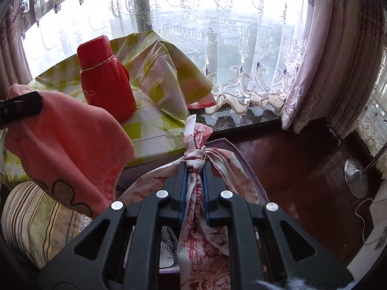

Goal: Organize soft objects
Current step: 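Carry the pink towel and floral bundle into the white box and open both grippers, then lift both open grippers out of the box and move back over the table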

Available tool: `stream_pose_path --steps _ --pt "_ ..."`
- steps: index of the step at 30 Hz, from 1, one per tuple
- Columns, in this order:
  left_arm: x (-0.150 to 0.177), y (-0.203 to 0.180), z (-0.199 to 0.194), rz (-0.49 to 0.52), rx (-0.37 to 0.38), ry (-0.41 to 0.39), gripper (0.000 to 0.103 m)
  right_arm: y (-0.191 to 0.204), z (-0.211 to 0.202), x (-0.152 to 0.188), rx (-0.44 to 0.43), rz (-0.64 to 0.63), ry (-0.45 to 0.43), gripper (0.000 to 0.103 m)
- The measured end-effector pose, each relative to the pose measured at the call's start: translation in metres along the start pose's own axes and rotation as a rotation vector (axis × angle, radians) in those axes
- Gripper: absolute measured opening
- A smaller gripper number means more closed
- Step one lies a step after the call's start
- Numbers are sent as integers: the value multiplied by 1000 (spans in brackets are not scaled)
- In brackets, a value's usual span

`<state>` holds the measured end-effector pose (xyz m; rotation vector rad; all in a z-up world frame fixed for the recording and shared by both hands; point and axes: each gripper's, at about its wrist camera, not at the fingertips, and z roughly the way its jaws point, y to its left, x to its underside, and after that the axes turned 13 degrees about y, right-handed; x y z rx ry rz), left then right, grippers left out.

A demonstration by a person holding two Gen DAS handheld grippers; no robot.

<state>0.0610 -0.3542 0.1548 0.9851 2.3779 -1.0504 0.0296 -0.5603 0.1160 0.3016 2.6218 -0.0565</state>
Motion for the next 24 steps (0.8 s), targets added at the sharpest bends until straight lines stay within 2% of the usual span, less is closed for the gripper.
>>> stream_pose_path --steps 5,7,8,9,10,12,16,20,23,24 --pt "2 -27 37 27 84 81 3 -26 -14 7 51 44 -19 15" --pt "3 -30 52 23 91 124 6 -34 -18 9 61 59 -22 15" --pt "4 -30 63 22 82 172 9 -36 -19 9 64 64 -23 15" --pt "6 -27 72 16 73 225 24 -38 -19 9 66 68 -24 15" --pt "10 -22 81 4 54 271 46 -39 -19 10 65 70 -24 15" --pt "17 -12 88 -21 20 306 61 -39 -16 11 60 73 -22 15" --pt "24 17 78 -106 -4 287 61 -36 -7 10 46 70 -6 15" --pt "25 34 54 -137 -20 235 61 -31 1 8 46 64 10 15" --pt "20 39 44 -150 -32 203 62 -31 8 4 62 66 24 20" --pt "20 41 40 -150 -33 194 62 -31 11 1 66 64 28 26"
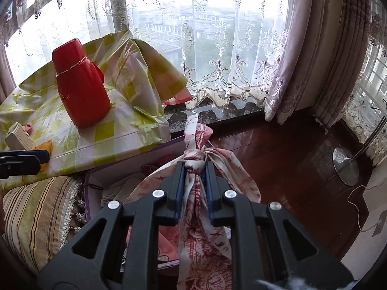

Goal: Organize soft objects
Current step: 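Lift both open grippers out of the box and move back over the table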

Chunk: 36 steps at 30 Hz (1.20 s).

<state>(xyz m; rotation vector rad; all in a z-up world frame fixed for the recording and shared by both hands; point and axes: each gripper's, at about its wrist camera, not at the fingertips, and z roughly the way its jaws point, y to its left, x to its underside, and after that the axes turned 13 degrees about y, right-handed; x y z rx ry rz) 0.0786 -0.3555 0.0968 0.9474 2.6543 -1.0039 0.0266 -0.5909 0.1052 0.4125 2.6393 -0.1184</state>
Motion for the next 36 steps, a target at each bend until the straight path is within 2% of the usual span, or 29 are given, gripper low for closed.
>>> stream_pose_path --steps 3,4,9,16,29,36 --pt "4 5 -11 5 -7 -22 62 1 5 -4 27 -5 2 64" --pt "5 6 -15 4 -10 -28 62 2 4 -5 40 -4 -10 66" --pt "13 17 -32 -8 -33 -68 62 5 2 -4 37 -13 -15 66" --pt "30 44 -71 -69 -85 -157 62 28 -3 -4 -16 -62 -21 66" --pt "70 99 -184 -200 -236 -384 62 120 -12 -12 -140 -245 -35 69" --pt "93 143 -224 -308 -310 -449 62 177 -9 -8 -183 -372 -16 78"
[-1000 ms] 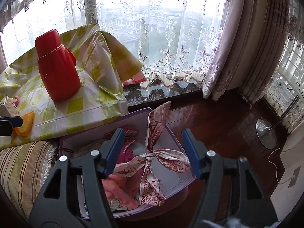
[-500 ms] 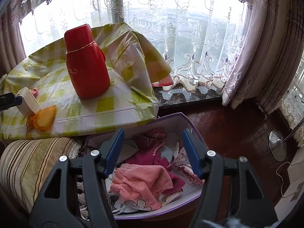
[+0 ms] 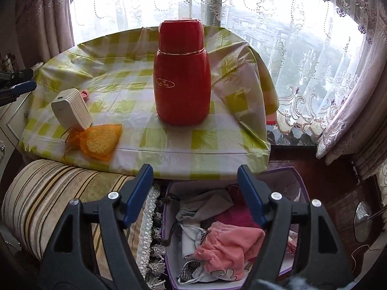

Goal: Organize soft objects
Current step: 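Lift both open grippers out of the box and move back over the table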

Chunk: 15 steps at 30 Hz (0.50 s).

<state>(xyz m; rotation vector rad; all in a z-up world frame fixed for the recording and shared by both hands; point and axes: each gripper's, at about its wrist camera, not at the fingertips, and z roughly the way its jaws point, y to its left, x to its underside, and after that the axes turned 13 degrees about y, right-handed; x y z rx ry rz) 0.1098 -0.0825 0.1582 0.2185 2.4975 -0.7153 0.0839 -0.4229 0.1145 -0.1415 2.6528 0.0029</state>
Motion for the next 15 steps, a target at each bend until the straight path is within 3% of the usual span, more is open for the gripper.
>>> stream_pose_path --steps 6,15 --pt "-1 49 -13 -98 -62 -31 62 47 21 -14 -40 -110 37 87" --pt "-1 111 -23 -215 -151 -51 66 115 68 -34 -156 -211 110 91"
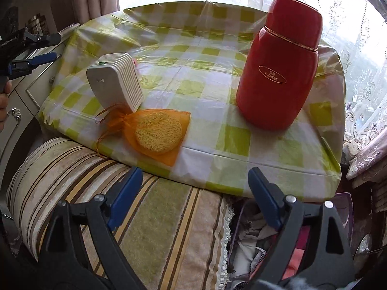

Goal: Organize soft objects
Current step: 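Lift both open grippers out of the box and move back over the table, then grasp the small pink sock with the left gripper while the right gripper grasps the orange mesh sponge bag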

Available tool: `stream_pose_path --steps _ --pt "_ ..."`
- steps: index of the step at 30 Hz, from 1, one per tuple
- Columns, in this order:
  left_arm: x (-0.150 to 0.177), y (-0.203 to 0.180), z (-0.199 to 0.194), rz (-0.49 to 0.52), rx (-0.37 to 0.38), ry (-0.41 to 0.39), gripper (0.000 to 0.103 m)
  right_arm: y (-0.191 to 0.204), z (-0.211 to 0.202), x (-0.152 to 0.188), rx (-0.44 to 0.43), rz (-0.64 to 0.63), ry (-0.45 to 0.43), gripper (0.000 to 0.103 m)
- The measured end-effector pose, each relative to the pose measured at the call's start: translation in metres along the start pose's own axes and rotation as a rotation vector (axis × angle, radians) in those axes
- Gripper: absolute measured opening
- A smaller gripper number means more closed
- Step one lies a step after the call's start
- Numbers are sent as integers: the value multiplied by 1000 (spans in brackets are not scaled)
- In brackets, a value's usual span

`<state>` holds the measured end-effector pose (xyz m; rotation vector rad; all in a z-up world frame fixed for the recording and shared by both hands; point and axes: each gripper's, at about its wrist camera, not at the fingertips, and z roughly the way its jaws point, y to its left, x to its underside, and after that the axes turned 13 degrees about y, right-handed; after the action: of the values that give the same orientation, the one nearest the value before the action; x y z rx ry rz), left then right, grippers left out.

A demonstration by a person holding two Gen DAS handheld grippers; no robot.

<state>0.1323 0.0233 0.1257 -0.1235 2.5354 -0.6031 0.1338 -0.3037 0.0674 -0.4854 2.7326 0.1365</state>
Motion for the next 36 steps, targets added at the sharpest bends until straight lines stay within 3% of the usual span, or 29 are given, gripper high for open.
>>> stream_pose_path --steps 7,16,29,36 --pt "-3 36 12 -70 -31 21 68 32 46 -24 -100 -92 93 92" --pt "-15 66 37 -129 -75 53 74 50 93 -51 -96 -179 170 93" --pt "-59 99 105 -152 -145 135 74 54 123 -81 -95 -238 179 94" --pt "-82 100 152 -98 -197 206 74 56 132 -85 -92 -263 180 95"
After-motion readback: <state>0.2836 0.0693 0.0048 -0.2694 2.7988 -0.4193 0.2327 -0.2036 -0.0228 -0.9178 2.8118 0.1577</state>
